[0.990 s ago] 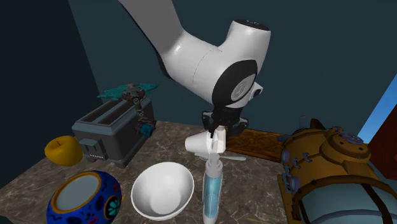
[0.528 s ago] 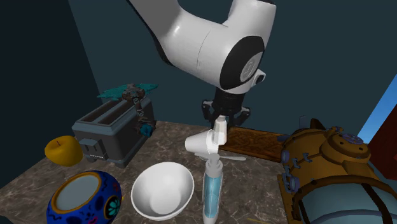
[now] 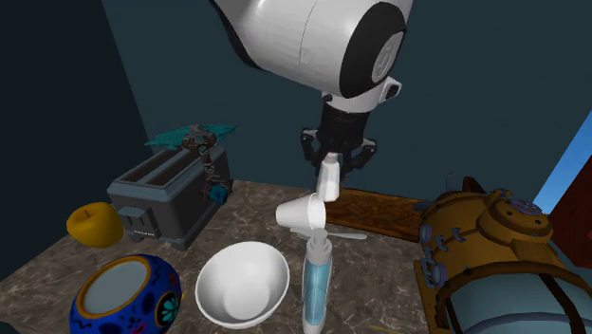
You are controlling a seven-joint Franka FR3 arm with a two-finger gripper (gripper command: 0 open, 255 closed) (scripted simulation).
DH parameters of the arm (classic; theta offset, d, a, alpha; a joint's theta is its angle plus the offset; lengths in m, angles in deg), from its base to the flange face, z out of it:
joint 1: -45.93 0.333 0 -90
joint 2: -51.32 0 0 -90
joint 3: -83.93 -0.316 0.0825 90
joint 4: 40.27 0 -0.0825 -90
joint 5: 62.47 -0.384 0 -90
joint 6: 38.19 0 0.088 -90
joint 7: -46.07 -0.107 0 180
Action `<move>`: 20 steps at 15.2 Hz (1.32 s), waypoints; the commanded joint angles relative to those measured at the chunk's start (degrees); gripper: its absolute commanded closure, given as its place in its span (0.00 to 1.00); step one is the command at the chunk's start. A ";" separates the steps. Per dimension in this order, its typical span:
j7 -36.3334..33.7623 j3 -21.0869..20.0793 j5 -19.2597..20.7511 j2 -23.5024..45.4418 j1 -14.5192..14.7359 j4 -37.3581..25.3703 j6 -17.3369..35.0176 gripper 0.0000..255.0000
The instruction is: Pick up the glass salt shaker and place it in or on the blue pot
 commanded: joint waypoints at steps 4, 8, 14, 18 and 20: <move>-4.66 -2.51 3.49 -4.73 -0.38 2.74 -1.03 1.00; -11.86 -7.62 7.23 -11.88 -1.15 9.61 -0.42 1.00; -21.61 -15.65 9.34 -21.44 -1.43 18.16 -0.95 1.00; -27.80 -21.11 8.89 -27.13 -0.47 22.64 -1.98 1.00; -30.90 -23.89 8.21 -29.72 0.41 24.47 -2.64 1.00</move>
